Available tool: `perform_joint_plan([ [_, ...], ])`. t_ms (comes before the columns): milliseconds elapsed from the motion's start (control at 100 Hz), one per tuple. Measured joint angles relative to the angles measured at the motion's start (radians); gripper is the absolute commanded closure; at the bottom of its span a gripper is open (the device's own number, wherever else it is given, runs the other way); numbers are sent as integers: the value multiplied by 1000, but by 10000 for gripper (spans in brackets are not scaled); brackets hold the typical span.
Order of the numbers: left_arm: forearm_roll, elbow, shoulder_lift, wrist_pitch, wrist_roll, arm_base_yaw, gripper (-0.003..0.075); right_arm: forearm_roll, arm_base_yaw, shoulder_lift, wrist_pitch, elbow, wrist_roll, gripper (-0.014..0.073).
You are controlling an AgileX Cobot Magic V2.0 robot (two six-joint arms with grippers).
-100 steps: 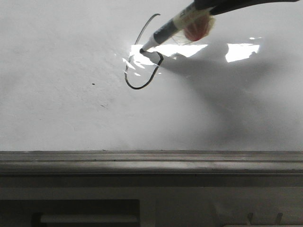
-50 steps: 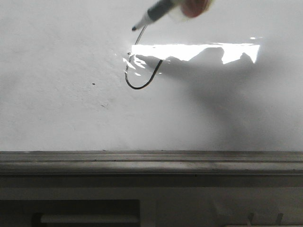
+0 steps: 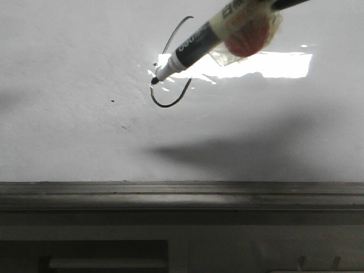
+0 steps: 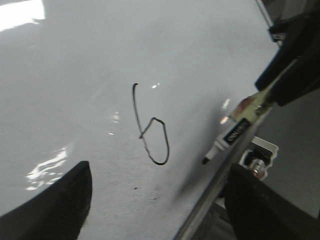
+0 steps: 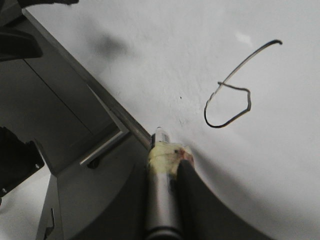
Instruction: Write number 6 on whiteboard
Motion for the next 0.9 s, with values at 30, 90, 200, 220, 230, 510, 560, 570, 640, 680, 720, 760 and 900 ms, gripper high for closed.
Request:
perform_joint_plan([
  [30, 0, 0, 11, -1, 9, -22, 240, -2, 0, 12, 6, -6, 0, 639],
  [90, 0, 0, 35, -2, 28, -71, 274, -2, 0, 27, 17, -24, 0, 639],
  [200, 2, 0, 74, -16, 52, -148, 312, -4, 0, 52, 43, -64, 0, 639],
  [220, 2, -2, 82, -21, 54, -162, 312, -4, 0, 59, 49, -72, -2, 639],
  [230, 2, -2, 88, -23, 54, -172, 311, -4, 0, 61, 53, -78, -2, 639],
  [510, 17, -61, 209, -89, 60, -318, 311, -8, 0, 145, 146, -166, -19, 639],
  [560, 18, -72, 229, -94, 60, -336, 312, -8, 0, 152, 157, -177, -24, 639],
  [570, 18, -75, 232, -96, 60, -338, 312, -8, 0, 155, 160, -177, -24, 639],
  [640, 19, -87, 259, -104, 60, -356, 312, -8, 0, 157, 179, -190, -39, 639],
  [680, 19, -93, 274, -112, 60, -368, 312, -6, 0, 159, 190, -197, -46, 639],
  [720, 19, -97, 289, -118, 61, -377, 312, -2, 0, 161, 198, -204, -52, 639],
  [760, 19, -102, 300, -124, 62, -383, 312, -2, 4, 161, 200, -205, -54, 639],
  [900, 19, -111, 337, -134, 65, -406, 312, -1, 20, 163, 209, -209, -62, 639],
])
